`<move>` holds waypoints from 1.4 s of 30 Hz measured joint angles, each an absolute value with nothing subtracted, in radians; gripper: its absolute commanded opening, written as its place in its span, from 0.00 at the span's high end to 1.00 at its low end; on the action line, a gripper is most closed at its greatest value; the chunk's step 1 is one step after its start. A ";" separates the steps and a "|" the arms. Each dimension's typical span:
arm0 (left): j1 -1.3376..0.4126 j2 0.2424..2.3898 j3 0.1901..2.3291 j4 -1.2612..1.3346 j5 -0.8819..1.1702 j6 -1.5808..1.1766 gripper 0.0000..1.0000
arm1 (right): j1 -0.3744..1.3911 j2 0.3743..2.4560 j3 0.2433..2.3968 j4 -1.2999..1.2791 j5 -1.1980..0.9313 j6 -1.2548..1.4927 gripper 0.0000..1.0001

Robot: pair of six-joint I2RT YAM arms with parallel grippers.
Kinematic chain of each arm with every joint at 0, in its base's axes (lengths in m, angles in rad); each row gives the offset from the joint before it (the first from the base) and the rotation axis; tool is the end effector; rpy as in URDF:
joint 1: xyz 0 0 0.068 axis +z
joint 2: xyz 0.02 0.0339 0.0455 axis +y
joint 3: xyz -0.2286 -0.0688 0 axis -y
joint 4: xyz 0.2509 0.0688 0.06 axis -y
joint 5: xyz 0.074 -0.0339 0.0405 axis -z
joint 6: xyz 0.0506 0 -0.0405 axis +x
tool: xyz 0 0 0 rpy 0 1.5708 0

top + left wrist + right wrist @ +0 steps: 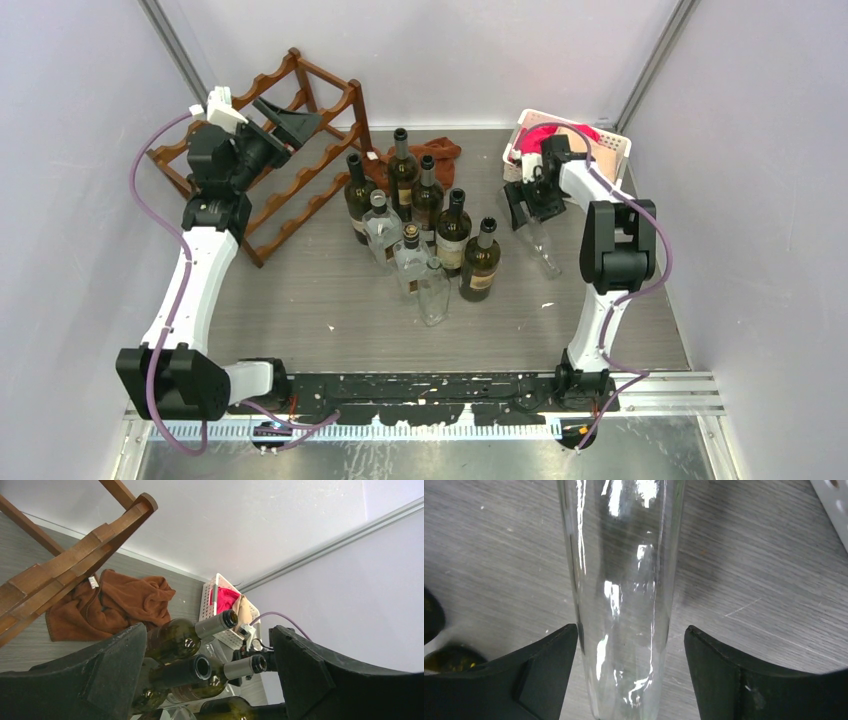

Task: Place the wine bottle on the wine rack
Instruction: Pick up the wine bottle from the center of the board.

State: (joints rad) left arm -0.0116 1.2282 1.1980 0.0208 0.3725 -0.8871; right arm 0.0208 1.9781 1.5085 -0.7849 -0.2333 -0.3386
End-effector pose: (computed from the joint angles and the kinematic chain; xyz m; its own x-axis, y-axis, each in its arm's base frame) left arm 0.3167 -0.0221 0.3801 -0.2964 -0.7187 -0.6290 0.2294 0.5857 -0.7774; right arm 0.3994 0.0200 0.1462 -0.8656 -0.3412 -0.3664 -0.4025 0.9095 0.1039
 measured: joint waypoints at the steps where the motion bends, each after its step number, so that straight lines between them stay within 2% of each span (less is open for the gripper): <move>1: -0.012 1.230 1.198 0.021 0.376 -0.889 0.06 | 0.028 1.984 1.504 -0.769 -0.219 -0.339 0.24; 5: -0.018 1.231 1.198 0.022 0.380 -0.894 0.06 | 0.051 2.002 1.473 -0.723 -0.171 -0.343 0.29; 9: -0.029 1.234 1.198 0.022 0.385 -0.899 0.06 | 0.062 2.009 1.452 -0.702 -0.147 -0.343 0.65; 14: -0.048 1.259 1.214 0.016 0.389 -0.901 0.06 | 0.059 2.000 1.441 -0.688 -0.149 -0.345 0.92; 16: -0.059 1.270 1.229 0.008 0.390 -0.900 0.06 | 0.049 1.989 1.441 -0.701 -0.160 -0.342 0.98; 22: -0.106 1.279 1.256 0.003 0.389 -0.896 0.06 | -0.042 1.889 1.526 -0.826 -0.252 -0.286 0.99; 33: -0.248 1.346 1.419 -0.008 0.354 -0.901 0.06 | -0.127 1.789 1.982 -0.942 -0.488 0.023 0.99; 38: -0.321 1.423 1.563 -0.049 0.341 -0.909 0.06 | -0.128 1.809 2.181 -0.862 -0.599 0.279 0.99; 42: -0.368 1.474 1.645 -0.073 0.339 -0.916 0.05 | -0.123 1.846 2.262 -0.664 -0.697 0.553 0.99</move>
State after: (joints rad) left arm -0.3683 1.4742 1.6447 -0.0731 0.3393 -0.9161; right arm -0.1234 1.8462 2.2616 -0.6640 -0.6971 0.5526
